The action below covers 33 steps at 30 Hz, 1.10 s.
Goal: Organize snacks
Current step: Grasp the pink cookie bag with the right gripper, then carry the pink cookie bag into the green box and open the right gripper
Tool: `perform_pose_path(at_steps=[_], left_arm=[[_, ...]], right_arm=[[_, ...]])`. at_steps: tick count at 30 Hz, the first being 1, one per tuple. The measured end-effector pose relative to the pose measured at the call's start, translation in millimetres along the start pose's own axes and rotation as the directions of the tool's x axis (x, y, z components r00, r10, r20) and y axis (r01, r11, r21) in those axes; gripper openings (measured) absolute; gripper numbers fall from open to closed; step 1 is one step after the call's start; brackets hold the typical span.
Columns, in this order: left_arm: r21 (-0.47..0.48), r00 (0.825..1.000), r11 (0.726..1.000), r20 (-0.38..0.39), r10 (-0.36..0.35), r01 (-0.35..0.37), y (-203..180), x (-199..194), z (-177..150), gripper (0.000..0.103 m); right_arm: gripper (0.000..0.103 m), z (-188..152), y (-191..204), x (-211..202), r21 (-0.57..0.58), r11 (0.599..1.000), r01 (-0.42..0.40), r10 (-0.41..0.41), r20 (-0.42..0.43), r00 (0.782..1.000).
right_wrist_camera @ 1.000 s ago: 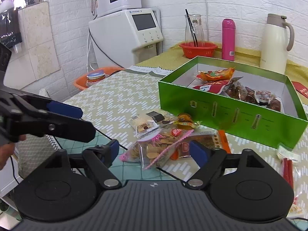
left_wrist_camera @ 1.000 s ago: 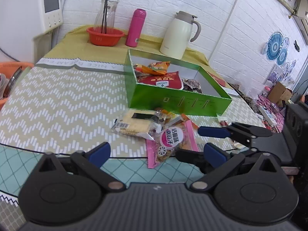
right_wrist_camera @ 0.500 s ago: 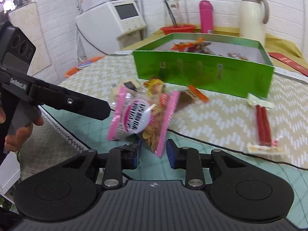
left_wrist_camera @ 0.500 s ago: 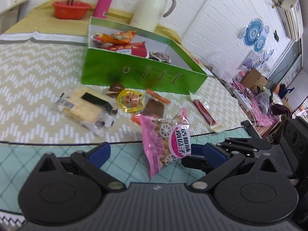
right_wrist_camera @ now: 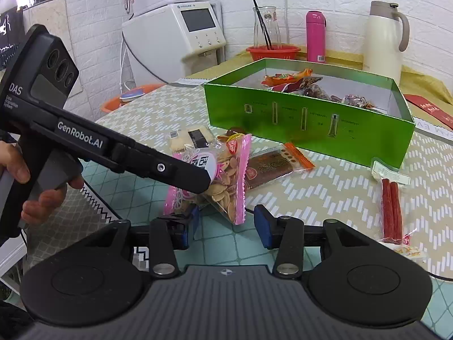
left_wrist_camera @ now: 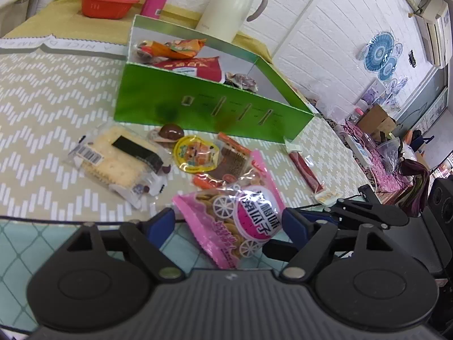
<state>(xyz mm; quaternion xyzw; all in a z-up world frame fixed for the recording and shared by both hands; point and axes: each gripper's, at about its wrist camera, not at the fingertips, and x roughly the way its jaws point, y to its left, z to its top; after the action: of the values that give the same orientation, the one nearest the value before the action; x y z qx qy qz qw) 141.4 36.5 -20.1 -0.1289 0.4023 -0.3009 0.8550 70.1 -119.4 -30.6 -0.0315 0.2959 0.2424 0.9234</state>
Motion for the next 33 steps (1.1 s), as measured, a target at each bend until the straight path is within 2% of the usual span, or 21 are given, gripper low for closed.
perform_pose_path(at_steps=[4,8,12,15,18,20,24,27,28,29,30,33], left_arm=[[-0.004,1.000,1.000,0.003,0.024,-0.024,2.5,-9.7,-5.4,0.086],[-0.053,1.000,0.998,-0.003,-0.019,0.019,10.1,-3.6,-4.4,0.085],[-0.054,0.999,0.998,-0.001,-0.042,0.041,10.6,0.5,-0.8,0.083],[-0.044,0.998,0.997,-0.008,-0.061,0.061,7.2,4.8,0.2,0.078],[-0.039,0.998,0.997,-0.009,-0.060,0.059,6.4,6.6,1.9,0.078],[-0.039,0.998,0.997,-0.011,-0.063,0.062,7.9,6.4,2.6,0.077],[-0.040,0.998,0.997,-0.012,-0.066,0.065,8.2,5.1,3.3,0.074],[-0.037,0.998,0.997,-0.011,-0.065,0.064,6.7,3.8,1.9,0.071],[-0.039,0.997,0.997,-0.014,-0.073,0.072,6.3,3.6,1.3,0.067],[-0.040,0.996,0.996,-0.018,-0.082,0.081,5.7,3.8,1.0,0.062],[-0.035,0.997,0.997,-0.014,-0.076,0.075,3.9,2.9,0.9,0.062],[0.003,0.999,0.999,-0.007,-0.053,0.053,-5.0,0.1,0.6,0.057]], right_arm=[[0.079,2.2,1.9,-7.2,-0.029,1.000,-0.011,0.012,0.015,1.000],[0.080,7.8,3.4,-0.3,-0.043,0.999,-0.002,0.002,0.013,1.000],[0.080,5.1,4.0,5.1,-0.020,1.000,-0.020,0.020,-0.006,1.000],[0.079,5.0,9.2,2.8,-0.050,0.999,-0.016,0.015,-0.008,1.000],[0.080,7.1,12.3,-0.5,-0.101,0.995,0.005,-0.006,-0.012,1.000],[0.085,9.5,11.3,-3.5,-0.116,0.993,0.013,-0.013,-0.001,1.000],[0.103,15.5,3.8,-1.0,-0.070,0.997,-0.010,0.011,0.023,1.000],[0.103,14.9,1.0,6.8,-0.027,0.999,-0.033,0.034,0.028,0.999],[0.102,13.8,0.4,8.5,-0.014,0.999,-0.051,0.051,0.032,0.998],[0.097,12.7,0.4,10.7,-0.002,0.997,-0.071,0.071,0.031,0.997],[0.084,11.7,1.2,13.0,0.005,0.997,-0.081,0.081,0.026,0.996],[0.070,9.2,8.3,12.4,-0.020,0.998,-0.055,0.056,0.032,0.998]])
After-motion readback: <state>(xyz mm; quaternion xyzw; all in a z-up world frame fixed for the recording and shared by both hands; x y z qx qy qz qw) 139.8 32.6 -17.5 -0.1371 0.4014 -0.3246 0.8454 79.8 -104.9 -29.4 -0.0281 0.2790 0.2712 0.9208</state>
